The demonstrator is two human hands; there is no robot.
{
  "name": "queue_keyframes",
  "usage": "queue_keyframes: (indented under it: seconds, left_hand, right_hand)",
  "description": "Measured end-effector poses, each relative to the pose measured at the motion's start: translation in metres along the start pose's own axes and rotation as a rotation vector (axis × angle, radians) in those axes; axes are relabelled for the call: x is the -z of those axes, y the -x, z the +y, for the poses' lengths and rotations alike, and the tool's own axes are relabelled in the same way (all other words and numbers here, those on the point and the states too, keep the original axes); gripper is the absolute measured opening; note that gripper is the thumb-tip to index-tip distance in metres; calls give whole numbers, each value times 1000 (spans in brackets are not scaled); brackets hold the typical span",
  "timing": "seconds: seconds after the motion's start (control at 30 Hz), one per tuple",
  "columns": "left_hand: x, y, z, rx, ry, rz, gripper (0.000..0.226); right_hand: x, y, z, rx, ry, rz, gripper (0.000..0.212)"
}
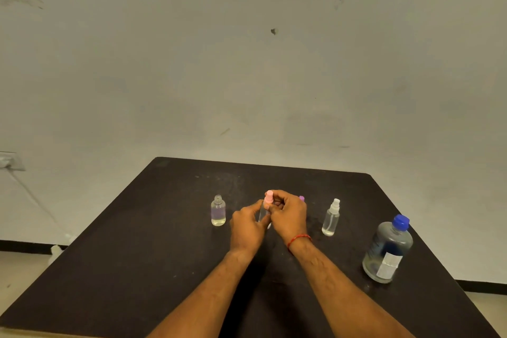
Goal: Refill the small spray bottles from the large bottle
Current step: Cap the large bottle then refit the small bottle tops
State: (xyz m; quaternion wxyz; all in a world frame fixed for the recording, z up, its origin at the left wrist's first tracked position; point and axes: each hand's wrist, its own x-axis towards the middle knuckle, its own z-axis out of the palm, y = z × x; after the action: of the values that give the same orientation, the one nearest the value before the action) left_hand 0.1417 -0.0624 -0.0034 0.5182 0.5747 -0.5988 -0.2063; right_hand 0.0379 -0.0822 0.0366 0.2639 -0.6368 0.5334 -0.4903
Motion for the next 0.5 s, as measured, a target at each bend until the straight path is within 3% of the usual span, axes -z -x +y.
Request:
queue_keyframes:
  seconds: [0.5]
  left_hand:
    - [-7, -20, -24, 167, -48, -75, 25]
  right_hand:
    - [-18, -22, 22, -44, 117, -106, 17]
